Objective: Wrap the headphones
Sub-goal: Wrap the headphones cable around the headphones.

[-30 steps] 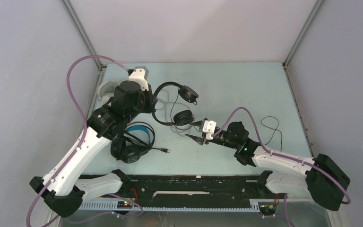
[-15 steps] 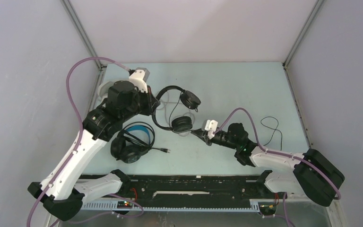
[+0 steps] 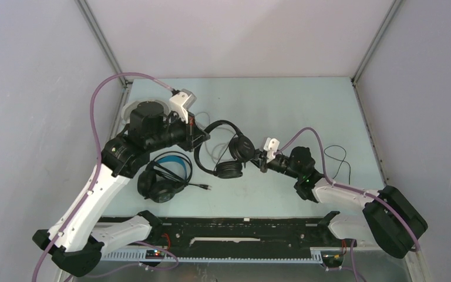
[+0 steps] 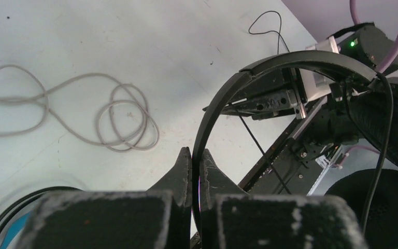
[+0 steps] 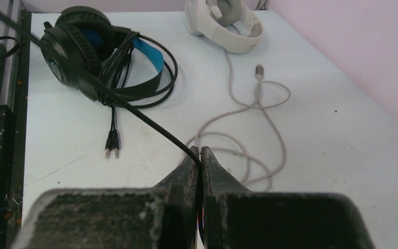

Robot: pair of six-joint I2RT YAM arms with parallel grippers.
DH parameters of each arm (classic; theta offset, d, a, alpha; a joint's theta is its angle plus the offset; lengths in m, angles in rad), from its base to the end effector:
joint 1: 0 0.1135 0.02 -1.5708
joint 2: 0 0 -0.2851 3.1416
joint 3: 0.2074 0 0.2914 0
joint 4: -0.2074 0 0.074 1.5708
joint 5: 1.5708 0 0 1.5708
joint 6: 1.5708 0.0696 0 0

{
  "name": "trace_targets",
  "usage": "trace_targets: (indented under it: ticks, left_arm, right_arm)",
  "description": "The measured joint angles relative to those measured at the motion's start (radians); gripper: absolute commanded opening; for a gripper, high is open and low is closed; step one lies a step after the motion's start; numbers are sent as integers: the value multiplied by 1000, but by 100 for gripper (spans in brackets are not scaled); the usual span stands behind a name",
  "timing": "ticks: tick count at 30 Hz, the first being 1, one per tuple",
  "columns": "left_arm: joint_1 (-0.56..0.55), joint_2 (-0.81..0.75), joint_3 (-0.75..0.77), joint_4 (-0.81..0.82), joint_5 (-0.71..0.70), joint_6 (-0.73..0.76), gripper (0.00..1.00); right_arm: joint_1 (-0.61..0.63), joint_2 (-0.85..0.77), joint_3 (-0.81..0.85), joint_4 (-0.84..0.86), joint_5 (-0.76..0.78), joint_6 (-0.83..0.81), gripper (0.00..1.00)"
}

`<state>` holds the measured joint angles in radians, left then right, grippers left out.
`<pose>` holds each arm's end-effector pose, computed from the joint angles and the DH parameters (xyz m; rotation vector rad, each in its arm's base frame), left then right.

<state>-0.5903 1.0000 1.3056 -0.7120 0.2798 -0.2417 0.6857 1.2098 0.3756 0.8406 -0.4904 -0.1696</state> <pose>0.1964 -0.1547 0.4407 0.5411 1.9803 -0.8071 0.2042 0.2094 0.2102 -1.0116 1.2656 0.7837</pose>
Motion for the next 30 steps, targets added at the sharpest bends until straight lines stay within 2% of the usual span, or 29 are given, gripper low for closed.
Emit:
trace_targets:
  ticks: [6, 11, 23, 30]
  left_arm:
    - [0, 0, -4, -10, 27, 109, 0]
    - [-1, 0, -42, -20, -1, 197, 0]
    - [-63, 50, -100, -53, -225, 367, 0]
    - [-125, 68, -109, -45, -391, 431, 0]
  right_arm:
    - [-21, -42, 55, -83, -6, 39, 0]
    - [-37, -93, 143, -251, -5, 84, 0]
    - [-68, -126, 473, -819, -19, 243, 0]
    - [-51, -69, 578, -1009, -46, 409, 0]
